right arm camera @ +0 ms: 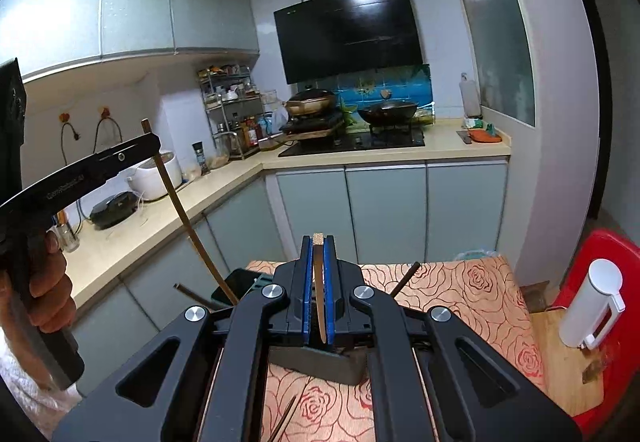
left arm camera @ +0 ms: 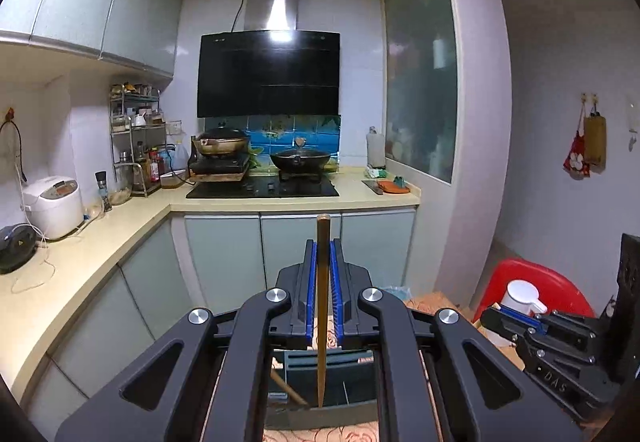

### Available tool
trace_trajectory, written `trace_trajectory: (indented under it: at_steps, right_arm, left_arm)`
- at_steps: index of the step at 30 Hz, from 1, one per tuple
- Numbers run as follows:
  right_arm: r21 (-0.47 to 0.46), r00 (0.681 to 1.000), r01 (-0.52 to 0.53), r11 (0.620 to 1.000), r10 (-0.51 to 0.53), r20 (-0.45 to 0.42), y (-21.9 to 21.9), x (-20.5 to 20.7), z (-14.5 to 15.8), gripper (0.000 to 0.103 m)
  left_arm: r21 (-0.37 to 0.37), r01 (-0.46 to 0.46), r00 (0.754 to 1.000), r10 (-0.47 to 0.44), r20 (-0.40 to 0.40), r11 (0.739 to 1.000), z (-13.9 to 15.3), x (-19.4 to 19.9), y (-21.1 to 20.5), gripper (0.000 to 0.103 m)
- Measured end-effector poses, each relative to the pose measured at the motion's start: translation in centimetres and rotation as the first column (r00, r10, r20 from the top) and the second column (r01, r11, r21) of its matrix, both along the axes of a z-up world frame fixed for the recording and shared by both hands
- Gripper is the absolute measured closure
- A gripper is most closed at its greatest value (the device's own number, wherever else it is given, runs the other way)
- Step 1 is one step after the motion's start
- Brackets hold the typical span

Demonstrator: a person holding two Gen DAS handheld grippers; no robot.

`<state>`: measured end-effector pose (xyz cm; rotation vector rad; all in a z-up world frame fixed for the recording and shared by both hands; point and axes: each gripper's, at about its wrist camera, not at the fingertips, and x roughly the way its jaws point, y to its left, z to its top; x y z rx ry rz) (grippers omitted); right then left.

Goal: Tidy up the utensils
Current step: 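Open both tools to drop the chopsticks into the black caddy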

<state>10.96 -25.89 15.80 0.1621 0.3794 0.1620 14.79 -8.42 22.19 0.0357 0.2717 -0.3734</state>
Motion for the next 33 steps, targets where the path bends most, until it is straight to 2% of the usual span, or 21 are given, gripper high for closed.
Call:
trace_trajectory:
  at_steps: [4, 14, 24, 25, 26, 27, 28, 29, 33]
  right_arm:
    - [0.002, 1.000, 0.009, 1.000, -0.009, -0.014, 0.0, 1.5, -0.5, 0.097]
    - [-0.034, 0.995, 0.014, 0.999, -0.017, -0.100, 0.5, 3.9, -3.8, 0.097]
    - [-0.030, 0.989, 0.002, 1.000, -0.006, -0.146, 1.2, 5.2, -5.7, 0.097]
    - [-0.027, 0.989, 0.000, 1.000, -0.004, -0.148, 1.2, 5.2, -5.8, 0.094]
    - [-0.026, 0.989, 0.002, 1.000, -0.006, -0.146, 1.1, 5.1, -5.7, 0.092]
    - [-0.028, 0.990, 0.006, 1.000, -0.010, -0.143, 1.1, 5.1, -5.7, 0.085]
    - [-0.028, 0.990, 0.010, 1.000, -0.014, -0.142, 1.1, 5.0, -5.7, 0.077]
    - [-0.025, 0.990, 0.016, 1.000, -0.019, -0.140, 1.1, 5.0, -5.7, 0.075]
    - [-0.025, 0.990, 0.018, 1.000, -0.021, -0.138, 0.9, 4.7, -5.7, 0.074]
  left_arm:
    - [-0.007, -0.014, 1.000, 0.014, -0.019, 1.000, -1.1, 1.7, -0.4, 0.096]
    - [-0.002, -0.026, 0.993, 0.026, -0.111, 1.000, -6.2, 4.5, -0.3, 0.096]
    - [0.016, -0.029, 0.989, 0.031, -0.142, 0.999, -8.5, 4.8, 0.2, 0.096]
    - [0.016, -0.031, 0.989, 0.033, -0.145, 0.999, -8.5, 4.8, 0.4, 0.095]
    - [0.016, -0.036, 0.988, 0.038, -0.149, 0.999, -8.5, 4.7, 0.5, 0.087]
    - [0.019, -0.041, 0.988, 0.043, -0.150, 0.999, -8.5, 4.7, 0.5, 0.080]
    - [0.022, -0.047, 0.988, 0.050, -0.145, 0.999, -8.5, 4.6, 0.7, 0.066]
    - [0.023, -0.054, 0.989, 0.057, -0.136, 0.998, -8.5, 4.4, 0.9, 0.057]
    - [0.018, -0.052, 0.990, 0.054, -0.130, 0.998, -8.2, 3.9, 1.5, 0.050]
